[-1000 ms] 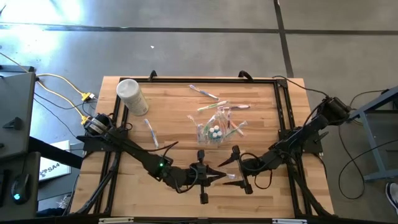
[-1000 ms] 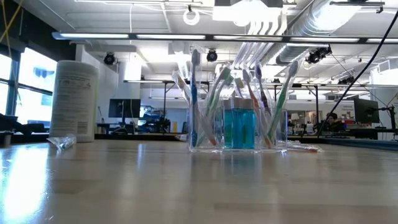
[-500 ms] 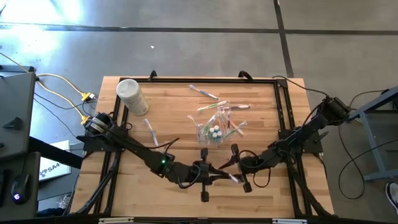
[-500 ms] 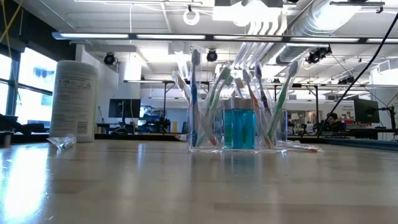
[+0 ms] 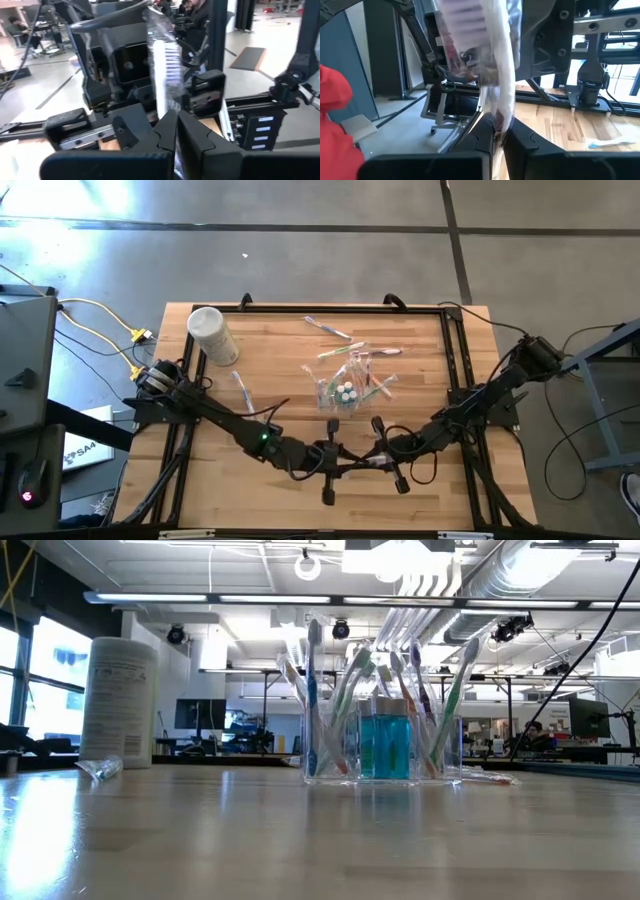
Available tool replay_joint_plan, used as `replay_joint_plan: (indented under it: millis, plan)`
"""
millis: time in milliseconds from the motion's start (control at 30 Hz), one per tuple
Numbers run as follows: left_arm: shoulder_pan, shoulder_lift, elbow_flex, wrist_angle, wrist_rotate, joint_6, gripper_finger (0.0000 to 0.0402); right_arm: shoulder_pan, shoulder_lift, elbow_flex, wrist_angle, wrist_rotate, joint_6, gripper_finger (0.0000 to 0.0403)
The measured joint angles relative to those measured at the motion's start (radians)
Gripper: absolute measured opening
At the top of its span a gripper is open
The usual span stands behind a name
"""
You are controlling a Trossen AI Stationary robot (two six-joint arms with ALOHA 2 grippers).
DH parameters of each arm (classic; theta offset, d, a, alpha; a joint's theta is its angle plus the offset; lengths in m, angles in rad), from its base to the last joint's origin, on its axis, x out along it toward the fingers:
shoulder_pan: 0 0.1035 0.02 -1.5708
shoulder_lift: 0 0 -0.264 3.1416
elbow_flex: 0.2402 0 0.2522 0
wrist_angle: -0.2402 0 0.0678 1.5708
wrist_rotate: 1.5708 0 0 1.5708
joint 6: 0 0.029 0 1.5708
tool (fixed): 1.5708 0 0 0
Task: Pick & Place toothbrushing station
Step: Put the violet toothbrush into the transparent organizer
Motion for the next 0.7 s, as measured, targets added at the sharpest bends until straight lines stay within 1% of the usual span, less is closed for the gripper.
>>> replay_joint_plan:
  millis: [67, 167, 333, 467, 567, 700]
  plan:
    - [-0.001, 0.000, 0.000, -0.001, 0.011, 0.001, 0.0023, 0.000, 0.000, 0.000, 0.000, 0.001, 0.000, 0.0013]
    - [-0.003, 0.000, 0.000, -0.001, 0.013, -0.001, 0.0057, 0.000, 0.000, 0.000, 0.000, 0.003, 0.000, 0.0013]
    - [-0.003, 0.000, 0.000, 0.024, 0.065, -0.007, 0.0141, -0.001, 0.000, 0.000, -0.021, 0.007, 0.000, 0.0012]
    - [-0.003, -0.002, 0.001, 0.034, 0.075, -0.066, 0.0202, 0.001, -0.006, 0.000, -0.067, 0.068, 0.010, 0.0012]
    - [-0.006, -0.002, 0.001, 0.030, 0.071, -0.115, 0.0223, 0.012, -0.038, 0.000, -0.132, 0.123, 0.029, 0.0012]
    - [-0.012, -0.015, 0.002, -0.004, 0.032, -0.131, 0.0227, 0.036, -0.096, 0.000, -0.249, 0.222, 0.056, 0.0012]
